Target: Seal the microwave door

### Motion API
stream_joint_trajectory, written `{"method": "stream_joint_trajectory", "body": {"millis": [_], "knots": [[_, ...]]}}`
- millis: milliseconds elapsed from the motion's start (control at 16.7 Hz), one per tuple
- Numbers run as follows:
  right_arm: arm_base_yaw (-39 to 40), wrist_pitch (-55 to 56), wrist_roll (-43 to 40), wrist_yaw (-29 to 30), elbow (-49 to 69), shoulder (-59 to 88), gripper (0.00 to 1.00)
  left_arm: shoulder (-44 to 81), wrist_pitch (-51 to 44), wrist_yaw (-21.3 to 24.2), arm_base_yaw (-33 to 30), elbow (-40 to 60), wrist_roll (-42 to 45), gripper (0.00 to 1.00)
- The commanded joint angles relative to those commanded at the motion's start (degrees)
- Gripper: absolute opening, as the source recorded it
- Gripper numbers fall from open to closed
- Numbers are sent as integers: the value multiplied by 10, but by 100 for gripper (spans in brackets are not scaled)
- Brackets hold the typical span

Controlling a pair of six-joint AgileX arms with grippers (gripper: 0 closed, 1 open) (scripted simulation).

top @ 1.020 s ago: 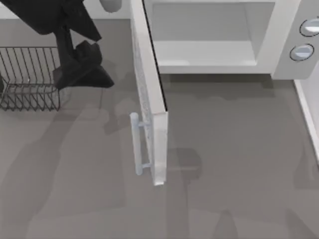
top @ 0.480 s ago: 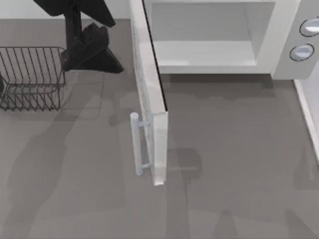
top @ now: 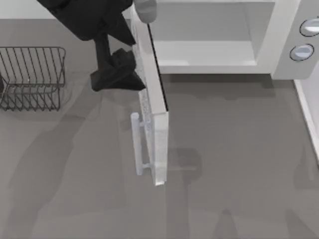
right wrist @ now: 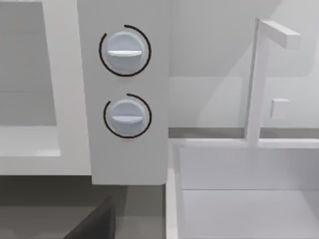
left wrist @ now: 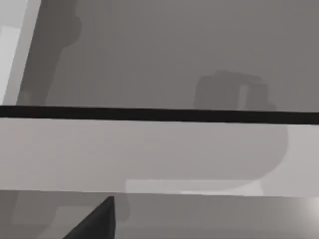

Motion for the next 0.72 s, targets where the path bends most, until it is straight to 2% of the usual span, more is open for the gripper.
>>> {"method": "stream_joint_trajectory", "body": {"millis": [180, 480, 720], "knots": [[0, 0, 0, 0, 0, 0, 100, -1, 59, -6, -17, -55, -18, 100], [0, 0, 0, 0, 0, 0, 100, -1, 68, -7, -21, -64, -21, 100], [0, 0, 0, 0, 0, 0, 100, -1, 68, -7, -21, -64, -21, 70]]}}
